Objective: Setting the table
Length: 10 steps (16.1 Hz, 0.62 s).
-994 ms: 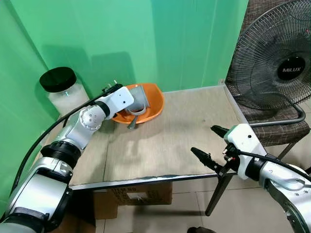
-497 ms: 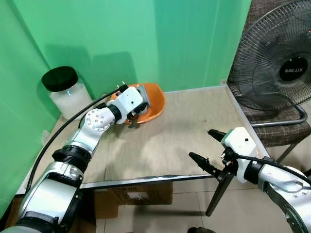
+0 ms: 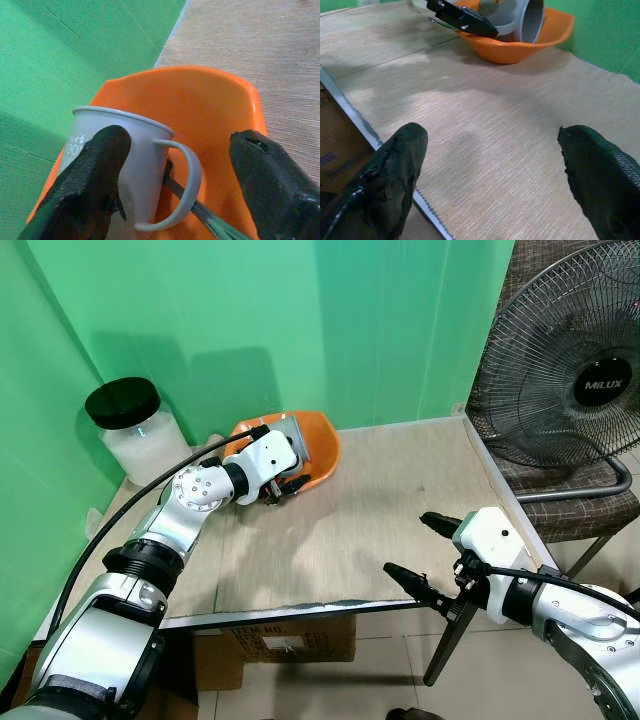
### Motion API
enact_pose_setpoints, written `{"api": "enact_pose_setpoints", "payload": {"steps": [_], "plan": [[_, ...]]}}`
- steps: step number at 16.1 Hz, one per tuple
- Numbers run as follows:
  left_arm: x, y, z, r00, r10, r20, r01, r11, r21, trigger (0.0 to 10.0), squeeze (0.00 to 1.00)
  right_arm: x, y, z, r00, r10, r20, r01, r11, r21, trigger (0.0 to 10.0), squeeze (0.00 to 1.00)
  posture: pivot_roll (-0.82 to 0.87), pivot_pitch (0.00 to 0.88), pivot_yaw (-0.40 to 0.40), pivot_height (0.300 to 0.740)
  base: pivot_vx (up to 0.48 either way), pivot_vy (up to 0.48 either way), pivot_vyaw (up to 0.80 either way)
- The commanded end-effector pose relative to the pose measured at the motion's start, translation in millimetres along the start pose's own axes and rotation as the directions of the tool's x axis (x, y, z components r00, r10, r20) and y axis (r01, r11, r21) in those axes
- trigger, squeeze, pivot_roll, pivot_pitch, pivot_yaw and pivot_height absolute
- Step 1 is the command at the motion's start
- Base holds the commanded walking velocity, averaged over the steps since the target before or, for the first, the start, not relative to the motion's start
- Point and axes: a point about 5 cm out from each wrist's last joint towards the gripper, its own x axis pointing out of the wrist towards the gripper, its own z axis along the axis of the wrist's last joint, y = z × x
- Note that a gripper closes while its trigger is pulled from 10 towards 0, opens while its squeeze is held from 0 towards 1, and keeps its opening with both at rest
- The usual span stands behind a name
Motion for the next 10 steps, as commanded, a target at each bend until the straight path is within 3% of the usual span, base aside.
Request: {"api": "enact_pose_setpoints", "payload": {"steps": [1,3,4,5,6,10], "plan": [[-1.1,5.7,-4,0.999,0.016,-0.047,-0.014,0.999,0.037,10.0,1.0,0.5,7.0,3,0.998,0.058,0.002,-0.058,0.998,0.001,10.0,0.0,-0.11,0.0,0.104,0.74,0.0,0.0,0.0],[-0.4,10.6,-4,0.995,0.074,-0.069,-0.068,0.995,0.077,10.0,1.0,0.6,9.8,3,0.996,0.085,-0.003,-0.085,0.996,0.006,10.0,0.0,-0.11,0.0,0.103,0.74,0.0,0.0,0.0],[0.4,12.1,-6,0.991,0.098,-0.089,-0.088,0.99,0.106,10.0,0.93,0.6,11.6,2,0.995,0.102,-0.005,-0.102,0.995,0.011,10.0,0.0,-0.11,0.0,0.103,0.74,0.0,0.0,0.0],[0.6,11.8,-6,0.991,0.097,-0.092,-0.087,0.99,0.108,10.0,0.93,0.5,11.8,2,0.995,0.105,-0.006,-0.104,0.994,0.011,10.0,0.0,-0.11,0.0,0.103,0.74,0.0,0.0,0.0],[0.4,14.8,-7,0.986,0.131,-0.102,-0.117,0.984,0.138,10.0,0.0,0.2,11.9,2,0.994,0.109,-0.009,-0.109,0.994,0.01,10.0,0.0,-0.11,0.0,0.103,0.74,0.0,0.0,0.0],[-0.7,22.4,-3,0.978,0.183,-0.098,-0.157,0.961,0.229,10.0,0.0,-1.6,13.0,1,0.993,0.114,-0.018,-0.114,0.993,0.009,10.0,0.0,-0.11,0.0,0.109,0.74,0.0,0.0,0.0]]}}
